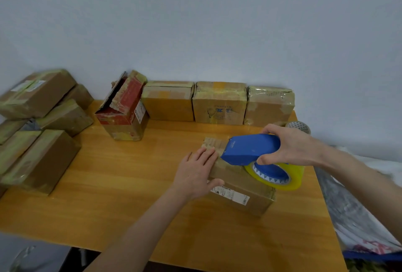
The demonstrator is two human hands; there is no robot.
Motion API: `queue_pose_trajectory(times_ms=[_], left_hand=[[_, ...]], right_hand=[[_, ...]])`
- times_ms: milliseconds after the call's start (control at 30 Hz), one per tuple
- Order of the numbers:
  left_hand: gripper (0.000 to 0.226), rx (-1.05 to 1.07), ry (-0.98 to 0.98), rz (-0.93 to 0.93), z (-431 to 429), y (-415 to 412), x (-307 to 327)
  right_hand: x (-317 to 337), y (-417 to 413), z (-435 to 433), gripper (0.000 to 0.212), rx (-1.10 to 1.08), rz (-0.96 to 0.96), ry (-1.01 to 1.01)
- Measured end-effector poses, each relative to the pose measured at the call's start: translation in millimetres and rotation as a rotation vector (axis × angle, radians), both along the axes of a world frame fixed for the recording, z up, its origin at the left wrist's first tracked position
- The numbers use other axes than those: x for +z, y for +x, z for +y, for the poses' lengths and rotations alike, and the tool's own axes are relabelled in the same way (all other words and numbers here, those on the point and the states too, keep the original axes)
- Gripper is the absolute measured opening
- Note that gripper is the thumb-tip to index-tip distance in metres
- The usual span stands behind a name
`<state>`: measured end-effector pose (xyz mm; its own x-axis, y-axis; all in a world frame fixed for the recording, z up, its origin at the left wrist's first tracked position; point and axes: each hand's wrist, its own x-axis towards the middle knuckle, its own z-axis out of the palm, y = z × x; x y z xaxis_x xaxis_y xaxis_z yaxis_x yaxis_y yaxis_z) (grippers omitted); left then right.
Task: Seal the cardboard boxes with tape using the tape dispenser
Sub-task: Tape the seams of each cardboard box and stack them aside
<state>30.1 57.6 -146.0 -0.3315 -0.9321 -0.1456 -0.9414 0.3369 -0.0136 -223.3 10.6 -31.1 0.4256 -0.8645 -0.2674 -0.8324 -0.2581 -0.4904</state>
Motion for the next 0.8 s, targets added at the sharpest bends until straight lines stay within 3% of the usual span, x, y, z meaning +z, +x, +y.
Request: queue_pose_trajectory(times_ms=[167,367,533,800], left_hand=[[0.093,-0.029,-0.031,0.063,-5,-12,7],[0.058,0.062,0.051,0.085,-7,2,-8],[0.058,0.102,0.0,-0.003,-5,11,-2],[0.062,0.03,-0.025,0.054,-7,8,-7]], right_hand=[[-1,-1,1,0.05,-0.026,0.002,-0.006],[-1,15,5,0.053,-0.043,-0.068,-0.039],[3,28,0,0.064,-0.008,-0.034,-0.045],[5,18,-3,0.062,0.016,-0.003,-0.028]])
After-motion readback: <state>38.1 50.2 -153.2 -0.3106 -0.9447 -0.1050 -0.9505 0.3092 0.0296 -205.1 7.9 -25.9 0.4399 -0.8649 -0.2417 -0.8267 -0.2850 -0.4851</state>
